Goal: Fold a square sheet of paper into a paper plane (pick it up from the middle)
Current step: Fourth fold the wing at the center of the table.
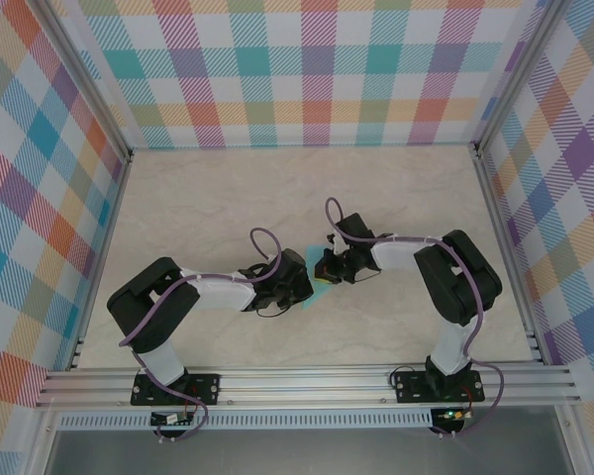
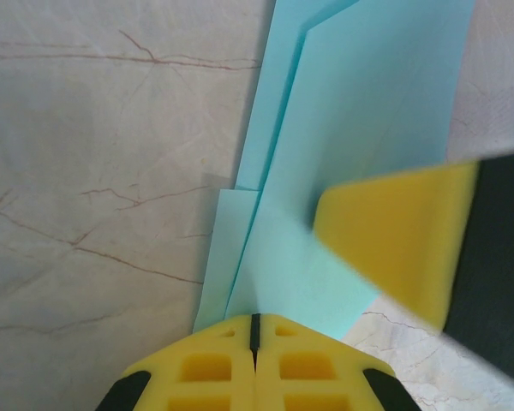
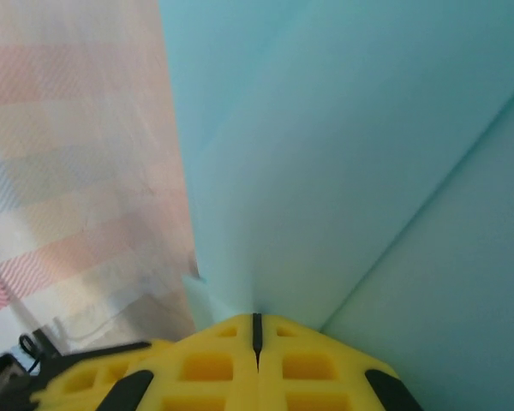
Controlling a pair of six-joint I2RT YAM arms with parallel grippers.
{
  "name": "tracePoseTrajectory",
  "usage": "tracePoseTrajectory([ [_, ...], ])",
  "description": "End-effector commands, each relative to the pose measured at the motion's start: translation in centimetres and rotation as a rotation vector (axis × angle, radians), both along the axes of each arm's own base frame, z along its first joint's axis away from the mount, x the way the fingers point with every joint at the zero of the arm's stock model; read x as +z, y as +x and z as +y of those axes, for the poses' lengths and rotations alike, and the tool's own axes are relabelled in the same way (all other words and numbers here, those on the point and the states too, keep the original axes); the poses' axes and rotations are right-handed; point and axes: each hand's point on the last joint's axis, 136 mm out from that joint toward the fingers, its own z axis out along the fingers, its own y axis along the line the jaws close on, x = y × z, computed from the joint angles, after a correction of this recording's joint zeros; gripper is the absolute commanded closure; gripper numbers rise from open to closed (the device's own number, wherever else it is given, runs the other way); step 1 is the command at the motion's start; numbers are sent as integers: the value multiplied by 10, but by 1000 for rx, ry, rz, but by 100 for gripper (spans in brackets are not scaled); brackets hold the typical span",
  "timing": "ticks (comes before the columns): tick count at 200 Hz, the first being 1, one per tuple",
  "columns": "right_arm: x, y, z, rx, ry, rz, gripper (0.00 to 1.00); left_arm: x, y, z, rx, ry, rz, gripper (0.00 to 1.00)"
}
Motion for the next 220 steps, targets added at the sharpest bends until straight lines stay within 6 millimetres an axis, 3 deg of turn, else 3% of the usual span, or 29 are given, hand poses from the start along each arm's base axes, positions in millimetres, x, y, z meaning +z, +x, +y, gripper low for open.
tracePoseTrajectory([
  [1,-9,26,-17,-23,-78,-45,100,-70,-49,66,-5,297,212,98],
  [59,-22,68,-48,-83,-28,-43,100,-74,-50,65,-16,301,218,98],
  [110,-8,93,-56,-98,-21,-72,100,-74,-52,67,-20,304,222,98],
  [137,-16,108,-66,-106,-54,-52,100,-73,-51,65,-26,299,221,98],
  [151,-3,113,-69,-96,-38,-80,100,-69,-50,64,-34,294,216,98],
  [182,42,103,-60,-73,48,-119,100,-59,-47,52,-57,251,200,98],
  [199,50,87,-53,-83,97,-96,100,-54,-44,47,-63,238,194,98],
  [220,46,61,-34,-52,148,-53,100,-51,-42,44,-64,230,188,97],
])
